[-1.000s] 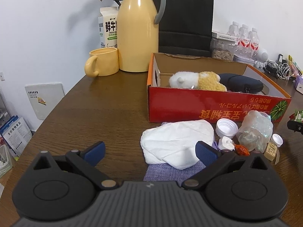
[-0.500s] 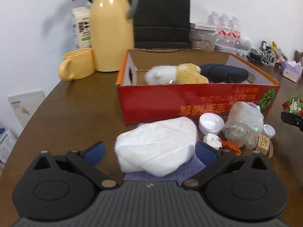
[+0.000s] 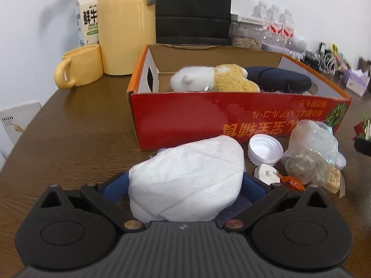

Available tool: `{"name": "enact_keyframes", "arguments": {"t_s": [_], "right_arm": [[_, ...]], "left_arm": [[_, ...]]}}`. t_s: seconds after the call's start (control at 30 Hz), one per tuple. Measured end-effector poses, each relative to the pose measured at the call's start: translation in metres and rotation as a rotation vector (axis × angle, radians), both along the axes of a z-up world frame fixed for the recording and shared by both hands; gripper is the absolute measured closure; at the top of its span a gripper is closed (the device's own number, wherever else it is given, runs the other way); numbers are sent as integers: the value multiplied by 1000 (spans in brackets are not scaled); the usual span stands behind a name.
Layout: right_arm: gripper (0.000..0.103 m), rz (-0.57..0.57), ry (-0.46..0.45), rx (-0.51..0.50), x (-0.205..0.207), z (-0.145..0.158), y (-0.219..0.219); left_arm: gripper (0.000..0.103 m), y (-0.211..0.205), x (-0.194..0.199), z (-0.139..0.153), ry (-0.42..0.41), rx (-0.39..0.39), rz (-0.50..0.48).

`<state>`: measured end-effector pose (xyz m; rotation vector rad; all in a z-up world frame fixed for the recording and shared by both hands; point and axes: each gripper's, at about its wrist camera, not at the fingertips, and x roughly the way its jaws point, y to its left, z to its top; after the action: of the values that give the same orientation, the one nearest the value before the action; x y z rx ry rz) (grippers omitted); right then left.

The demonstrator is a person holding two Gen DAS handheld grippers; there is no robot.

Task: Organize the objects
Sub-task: 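Grasp the white cloth bundle on the purple mat with the left gripper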

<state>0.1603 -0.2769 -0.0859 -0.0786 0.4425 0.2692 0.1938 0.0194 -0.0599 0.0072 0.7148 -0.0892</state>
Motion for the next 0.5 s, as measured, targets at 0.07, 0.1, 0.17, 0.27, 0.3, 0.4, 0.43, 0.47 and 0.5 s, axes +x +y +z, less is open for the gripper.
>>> {"name": "enact_keyframes", "arguments": {"t_s": [0.07, 0.1, 0.17, 0.27, 0.3, 0.4, 0.43, 0.47, 0.5], "right_arm": [[53, 0, 1, 0, 0, 0, 0], [53, 0, 1, 0, 0, 0, 0], [53, 1, 1, -1, 0, 0, 0], [53, 1, 0, -1, 0, 0, 0], [53, 1, 0, -1, 0, 0, 1], [53, 2, -1, -1, -1, 0, 1], [53, 2, -1, -2, -1, 0, 1], [53, 3, -2, -2, -1, 0, 1], [53, 3, -4, -2, -1, 0, 1]], "left_arm": [[0, 1, 0, 0, -2, -6, -1], [0, 2, -1, 0, -6, -9, 0], [1, 3, -2, 0, -13, -16, 1], [7, 3, -5, 0, -29, -27, 6], [13, 3, -7, 1, -35, -28, 8], [26, 2, -11, 2, -52, -16, 12], [29, 1, -12, 2, -59, -10, 12], [31, -1, -14, 2, -67, 1, 15], [32, -2, -16, 3, -77, 9, 18]]}}
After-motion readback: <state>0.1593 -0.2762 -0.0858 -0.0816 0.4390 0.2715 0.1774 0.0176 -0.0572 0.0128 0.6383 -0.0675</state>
